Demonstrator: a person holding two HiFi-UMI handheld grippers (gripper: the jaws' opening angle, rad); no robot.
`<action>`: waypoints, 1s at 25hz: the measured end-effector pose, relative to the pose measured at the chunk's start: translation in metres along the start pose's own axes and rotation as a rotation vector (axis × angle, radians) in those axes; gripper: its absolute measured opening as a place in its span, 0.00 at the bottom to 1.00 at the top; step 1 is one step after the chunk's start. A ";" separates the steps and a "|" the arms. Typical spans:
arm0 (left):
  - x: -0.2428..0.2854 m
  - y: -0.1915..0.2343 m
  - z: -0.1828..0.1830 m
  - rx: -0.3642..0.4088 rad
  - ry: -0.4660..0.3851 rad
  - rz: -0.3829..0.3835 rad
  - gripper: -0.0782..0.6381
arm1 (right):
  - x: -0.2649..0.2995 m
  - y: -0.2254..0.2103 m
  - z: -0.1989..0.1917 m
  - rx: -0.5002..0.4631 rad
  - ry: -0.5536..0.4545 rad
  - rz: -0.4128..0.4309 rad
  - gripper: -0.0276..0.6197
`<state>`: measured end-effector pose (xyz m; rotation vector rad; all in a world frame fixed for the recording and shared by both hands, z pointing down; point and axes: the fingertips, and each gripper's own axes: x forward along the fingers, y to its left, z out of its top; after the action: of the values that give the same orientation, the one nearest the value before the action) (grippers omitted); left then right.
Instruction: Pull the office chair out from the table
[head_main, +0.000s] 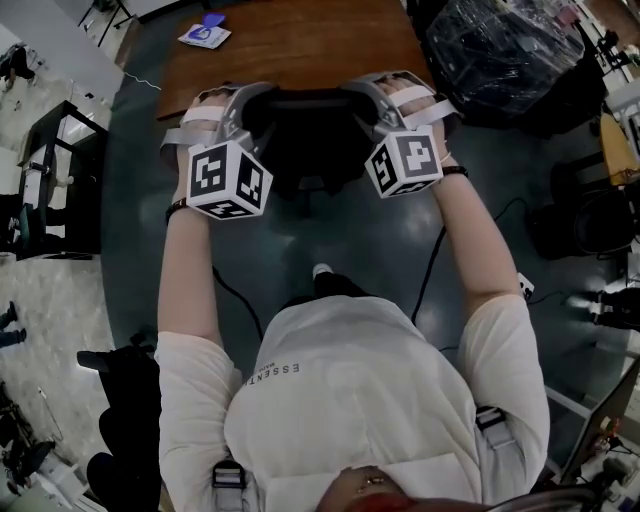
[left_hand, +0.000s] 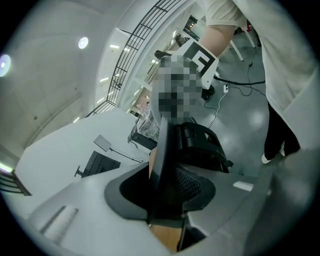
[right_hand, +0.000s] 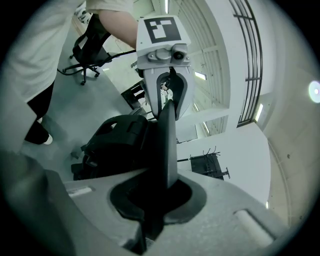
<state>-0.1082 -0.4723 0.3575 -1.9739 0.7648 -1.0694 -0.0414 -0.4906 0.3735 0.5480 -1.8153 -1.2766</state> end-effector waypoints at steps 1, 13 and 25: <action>-0.004 -0.003 0.002 -0.001 -0.001 0.000 0.32 | -0.004 0.002 0.003 -0.001 0.001 -0.003 0.07; -0.050 -0.038 0.032 -0.032 -0.028 -0.002 0.32 | -0.056 0.027 0.031 0.012 0.015 -0.034 0.07; -0.087 -0.069 0.067 -0.054 -0.041 0.011 0.33 | -0.109 0.050 0.048 0.037 0.011 -0.009 0.07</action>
<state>-0.0807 -0.3452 0.3533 -2.0280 0.7893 -1.0084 -0.0148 -0.3642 0.3712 0.5837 -1.8322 -1.2455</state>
